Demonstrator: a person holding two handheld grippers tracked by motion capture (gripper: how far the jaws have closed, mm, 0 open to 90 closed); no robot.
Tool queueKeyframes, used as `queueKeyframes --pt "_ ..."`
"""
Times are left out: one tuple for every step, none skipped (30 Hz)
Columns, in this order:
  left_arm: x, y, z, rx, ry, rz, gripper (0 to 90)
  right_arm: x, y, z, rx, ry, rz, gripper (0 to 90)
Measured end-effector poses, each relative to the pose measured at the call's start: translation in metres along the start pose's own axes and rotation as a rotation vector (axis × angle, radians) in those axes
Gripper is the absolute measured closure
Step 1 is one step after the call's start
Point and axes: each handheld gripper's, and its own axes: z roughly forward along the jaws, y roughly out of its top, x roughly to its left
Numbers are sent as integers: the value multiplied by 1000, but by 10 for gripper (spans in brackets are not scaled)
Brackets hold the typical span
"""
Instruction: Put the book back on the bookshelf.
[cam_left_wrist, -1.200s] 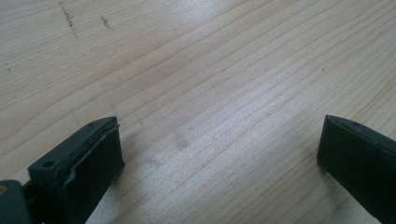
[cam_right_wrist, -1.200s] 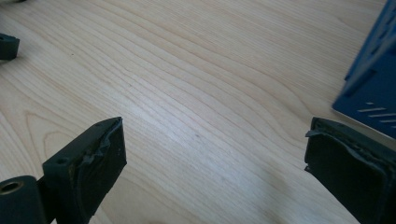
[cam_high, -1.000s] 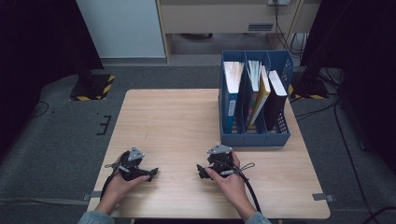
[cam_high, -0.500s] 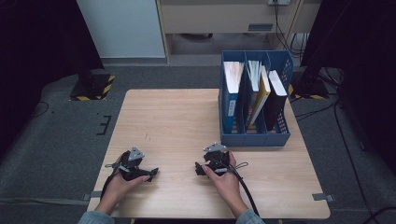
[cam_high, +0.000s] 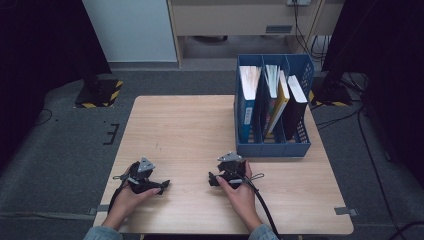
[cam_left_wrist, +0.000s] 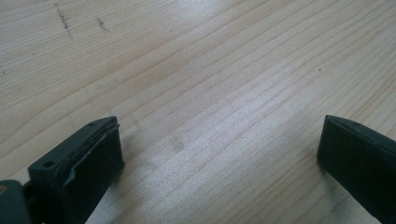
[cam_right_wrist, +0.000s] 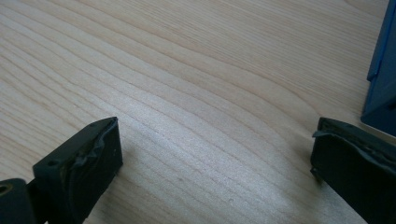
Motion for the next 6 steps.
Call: queueKeyframes --pt "0 0 0 1 -1 1 0 0 0 0 1 -3 0 17" --pt "0 0 0 0 -2 2 0 0 0 0 2 -7 2 9" --pt "0 0 0 0 -3 3 0 0 0 0 6 -12 8 4" --pt "0 1 0 2 -3 4 0 0 0 0 7 -16 12 4" --pt "0 1 0 2 -3 4 0 0 0 0 7 -16 12 4" --pt "0 1 0 3 -4 5 0 0 0 0 7 -17 13 4"
